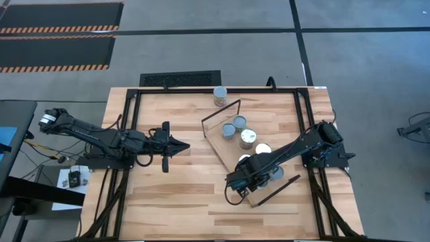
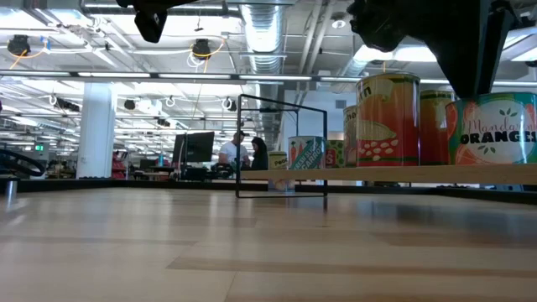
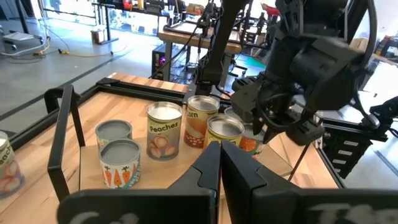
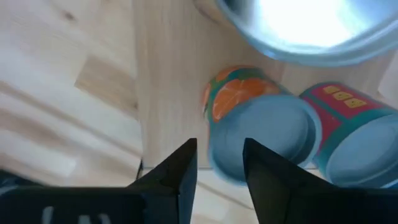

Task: Pick and place cans onto a shelf
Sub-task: Put the canned peaches on the shelf

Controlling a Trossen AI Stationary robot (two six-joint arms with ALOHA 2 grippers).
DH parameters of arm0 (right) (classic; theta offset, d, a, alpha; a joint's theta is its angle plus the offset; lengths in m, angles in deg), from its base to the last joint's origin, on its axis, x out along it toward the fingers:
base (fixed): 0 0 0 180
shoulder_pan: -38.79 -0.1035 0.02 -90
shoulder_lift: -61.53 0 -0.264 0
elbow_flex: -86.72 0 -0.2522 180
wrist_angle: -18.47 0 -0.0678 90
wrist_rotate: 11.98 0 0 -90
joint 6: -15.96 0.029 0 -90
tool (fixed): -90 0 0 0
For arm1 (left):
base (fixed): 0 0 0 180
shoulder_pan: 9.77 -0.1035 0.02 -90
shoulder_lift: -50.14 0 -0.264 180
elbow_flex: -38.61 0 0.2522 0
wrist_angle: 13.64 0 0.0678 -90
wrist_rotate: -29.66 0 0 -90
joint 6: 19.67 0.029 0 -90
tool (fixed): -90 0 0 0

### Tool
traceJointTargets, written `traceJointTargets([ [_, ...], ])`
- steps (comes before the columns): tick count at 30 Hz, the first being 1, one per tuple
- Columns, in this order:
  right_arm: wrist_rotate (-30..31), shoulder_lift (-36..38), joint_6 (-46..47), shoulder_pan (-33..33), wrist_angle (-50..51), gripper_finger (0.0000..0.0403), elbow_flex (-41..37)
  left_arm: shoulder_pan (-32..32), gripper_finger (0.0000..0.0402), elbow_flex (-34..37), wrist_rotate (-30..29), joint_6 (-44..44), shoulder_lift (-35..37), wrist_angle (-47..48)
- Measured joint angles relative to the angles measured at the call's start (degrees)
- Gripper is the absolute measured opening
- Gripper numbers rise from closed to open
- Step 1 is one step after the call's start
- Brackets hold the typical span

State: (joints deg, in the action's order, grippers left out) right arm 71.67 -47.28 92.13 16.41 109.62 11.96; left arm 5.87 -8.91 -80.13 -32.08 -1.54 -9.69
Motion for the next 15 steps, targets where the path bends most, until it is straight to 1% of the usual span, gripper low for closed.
traceJointTargets([
  [4, -1.2, 1.7, -1.4, -0.1, -0.5, 0.0156, 0.0, 0.0, 0.0, 0.0, 0.0, 0.0, 0.0, 0.0],
  [8, -0.9, 4.7, -2.4, -0.1, -0.5, 0.0149, 0.0, 0.0, 0.0, 0.0, -0.1, 0.0, 0.0, 0.0],
  [11, 0.9, 7.2, -4.2, -0.2, -2.2, 0.0127, 0.0, 0.0, 0.0, 0.0, -1.3, -0.3, 0.0, -0.1],
  [15, 3.5, 11.5, -8.6, -0.7, -6.8, 0.0075, 0.1, 0.0, 0.0, 0.0, -2.1, -0.6, 1.3, -0.3],
])
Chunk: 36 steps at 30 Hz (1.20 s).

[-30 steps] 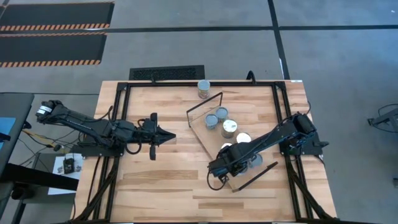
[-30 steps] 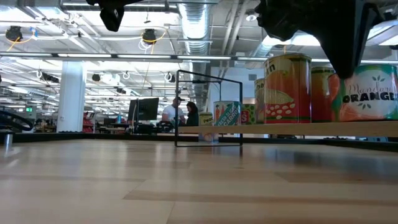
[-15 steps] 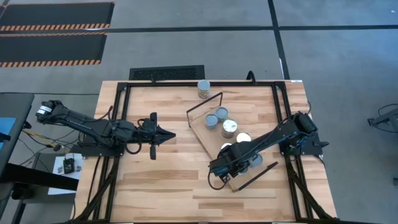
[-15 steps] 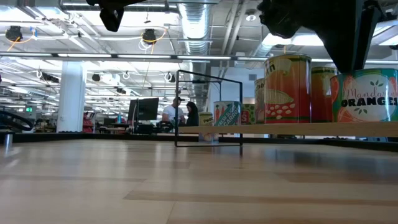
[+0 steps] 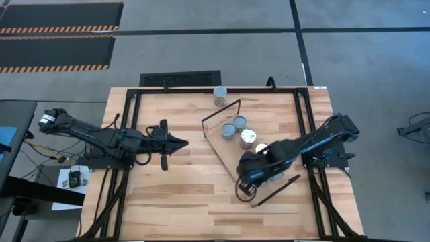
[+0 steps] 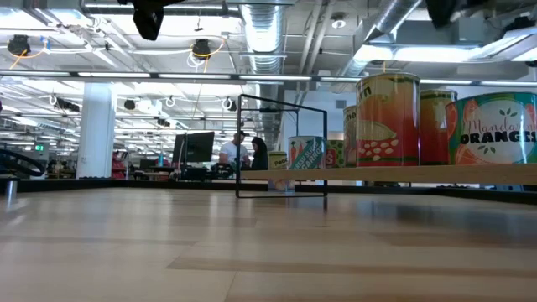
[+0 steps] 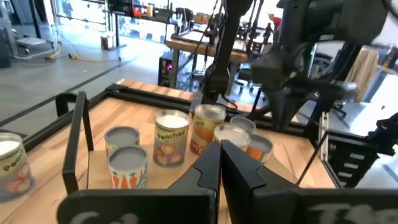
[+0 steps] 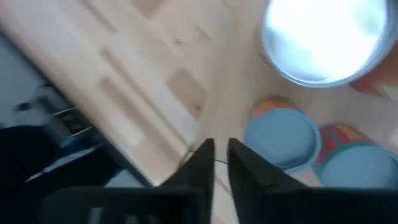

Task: Pick and place cans onto a shelf
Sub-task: Put the canned peaches on the shelf

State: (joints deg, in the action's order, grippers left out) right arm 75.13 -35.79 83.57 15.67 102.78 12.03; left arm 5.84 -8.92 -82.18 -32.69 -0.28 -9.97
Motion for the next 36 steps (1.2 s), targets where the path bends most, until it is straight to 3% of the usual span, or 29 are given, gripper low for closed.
traceJointTargets([
  [5, 2.7, 5.8, -4.6, 0.6, -3.9, 0.0009, 0.0, -0.5, 0.0, 0.0, 0.2, 1.0, 2.2, 0.4],
  [11, 11.4, 11.8, -18.7, 3.0, -10.4, 0.0006, 0.0, -4.6, 0.0, 1.5, 5.3, -0.3, 4.5, -0.5],
  [16, 12.9, 16.9, -32.7, 9.1, -17.4, 0.0004, -3.2, -10.6, 0.0, 3.8, 10.6, -3.3, 5.6, -1.5],
  [20, 7.5, 24.6, -41.5, 17.9, -28.0, 0.0003, -13.0, -17.0, 0.0, 3.2, 12.9, -4.1, 4.7, -1.0],
  [27, -7.5, 36.9, -50.8, 35.9, -45.4, 0.0002, -29.6, -30.8, 0.0, 0.1, 18.9, -6.0, 1.2, -0.7],
  [36, -20.4, 39.0, -59.0, 50.8, -51.3, 0.0002, -35.0, -44.8, 0.0, -9.6, 28.5, -3.1, -11.4, 3.6],
])
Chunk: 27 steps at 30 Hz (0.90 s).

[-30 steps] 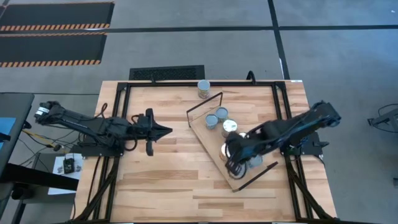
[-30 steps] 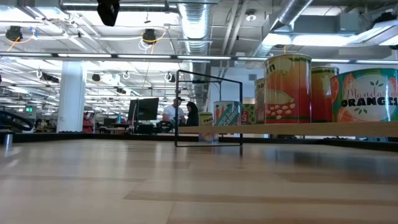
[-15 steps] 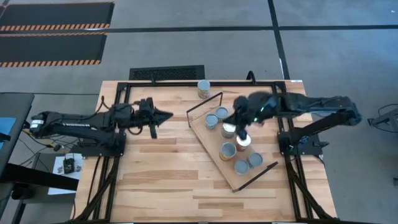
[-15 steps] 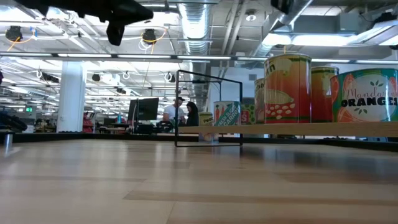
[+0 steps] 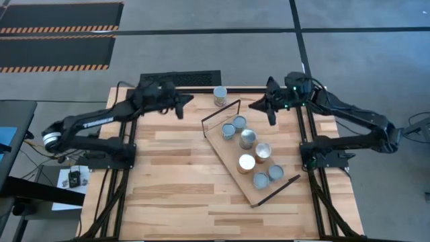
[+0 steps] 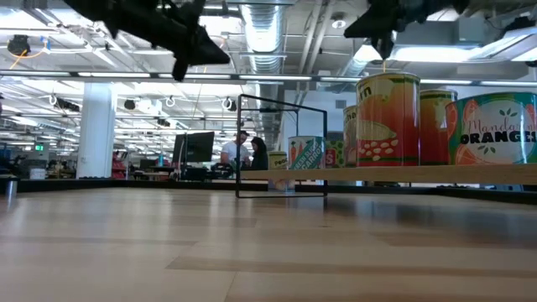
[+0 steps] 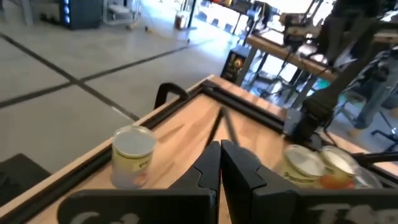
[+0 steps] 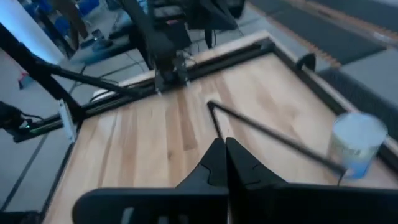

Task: Pick and place cans onto a shelf
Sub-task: Put the canned peaches on the shelf

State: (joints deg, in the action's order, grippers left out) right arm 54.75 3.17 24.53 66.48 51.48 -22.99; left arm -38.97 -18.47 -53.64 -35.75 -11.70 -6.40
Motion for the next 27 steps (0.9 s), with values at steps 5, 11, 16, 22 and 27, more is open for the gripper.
traceJointTargets([
  [5, -3.7, -2.6, -1.3, 4.6, -5.5, 0.0003, -0.1, -7.0, 0.0, -5.8, 10.7, 2.4, -9.6, 0.2],
  [11, -3.6, -5.7, 0.2, 7.2, -10.2, 0.0003, -0.1, -14.4, 0.0, -15.1, 23.2, 11.6, -21.6, 3.7],
  [16, -1.8, -6.5, 4.7, 8.0, -11.7, 0.0003, -0.1, -18.1, 0.0, -25.9, 26.5, 24.7, -32.8, 17.0],
  [22, 1.5, -6.5, 5.4, 8.0, -12.2, 0.0003, -0.1, -18.0, 0.0002, -36.9, 27.0, 43.1, -43.1, 30.7],
  [27, 2.5, -6.5, 6.5, 8.0, -12.2, 0.0004, -0.1, -16.1, 0.0036, -40.7, 24.9, 49.5, -46.9, 31.0],
])
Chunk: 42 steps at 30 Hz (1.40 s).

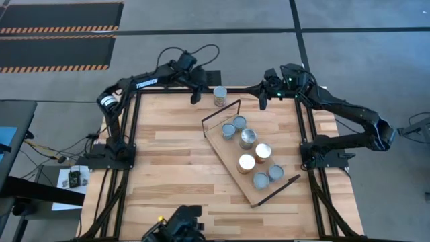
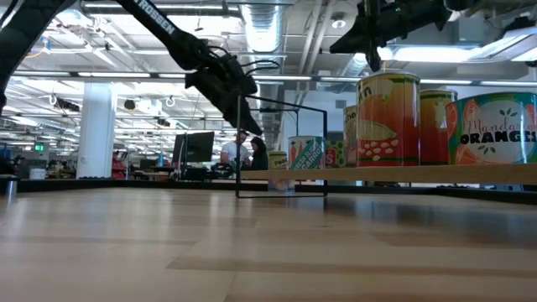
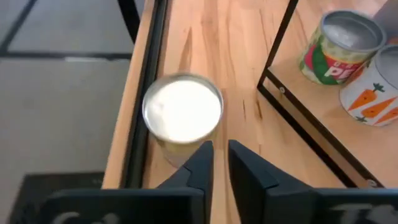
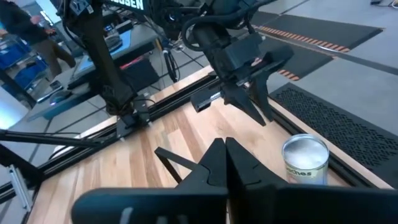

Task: Pick and place cans onto a shelf
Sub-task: Put the canned peaches on the shelf

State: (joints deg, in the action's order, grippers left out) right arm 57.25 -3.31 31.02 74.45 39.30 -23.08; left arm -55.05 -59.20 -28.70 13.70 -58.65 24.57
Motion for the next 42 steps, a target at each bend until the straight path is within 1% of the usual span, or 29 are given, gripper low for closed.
traceJointTargets([
  [3, 0.0, 0.0, 0.1, 0.0, 0.2, 0.0004, 0.0, 1.1, 0.0069, -0.2, -0.6, 2.7, -0.1, -1.5],
  [6, -0.1, 0.0, 0.1, 0.0, 0.2, 0.0005, 0.0, 2.7, 0.0102, -0.2, -3.8, 7.7, -0.1, -1.7],
  [9, -0.1, 0.0, 0.1, 0.0, 0.2, 0.0006, 0.0, 3.9, 0.0125, -0.3, -5.4, 10.7, -0.9, -3.7],
  [13, -0.1, -0.1, 0.1, 0.0, 0.2, 0.0005, 0.0, 4.6, 0.014, -0.2, -7.6, 10.5, -3.9, -7.0],
  [17, -0.1, -0.1, 0.1, 0.0, 0.2, 0.0006, 0.0, 5.3, 0.0141, -0.2, -8.9, 10.8, -4.8, -8.6],
  [24, -0.1, -0.1, 0.1, 0.0, 0.2, 0.0005, 0.0, 5.8, 0.0123, -0.3, -10.0, 14.6, -6.3, -9.2],
  [27, -0.1, -0.1, 0.0, 0.0, 0.2, 0.0007, 0.0, 6.3, 0.0109, -0.2, -11.8, 16.3, -7.0, -8.9],
  [33, -0.1, -0.1, -0.1, 0.1, 0.3, 0.0007, 0.0, 7.3, 0.0067, -0.5, -14.0, 19.4, -8.2, -10.1],
  [35, -0.2, -0.1, -0.1, 0.1, 0.3, 0.0007, 0.0, 7.6, 0.0048, -0.5, -15.3, 20.3, -8.2, -9.9],
  [38, -0.2, -0.1, -0.1, 0.2, 0.3, 0.0007, 0.0, 8.0, 0.0015, -0.5, -15.8, 21.7, -8.1, -9.9],
  [42, -0.2, -0.1, -0.1, 0.1, 0.3, 0.0007, 0.0, 8.0, 0.0004, -0.4, -16.7, 21.4, -7.5, -9.2],
])
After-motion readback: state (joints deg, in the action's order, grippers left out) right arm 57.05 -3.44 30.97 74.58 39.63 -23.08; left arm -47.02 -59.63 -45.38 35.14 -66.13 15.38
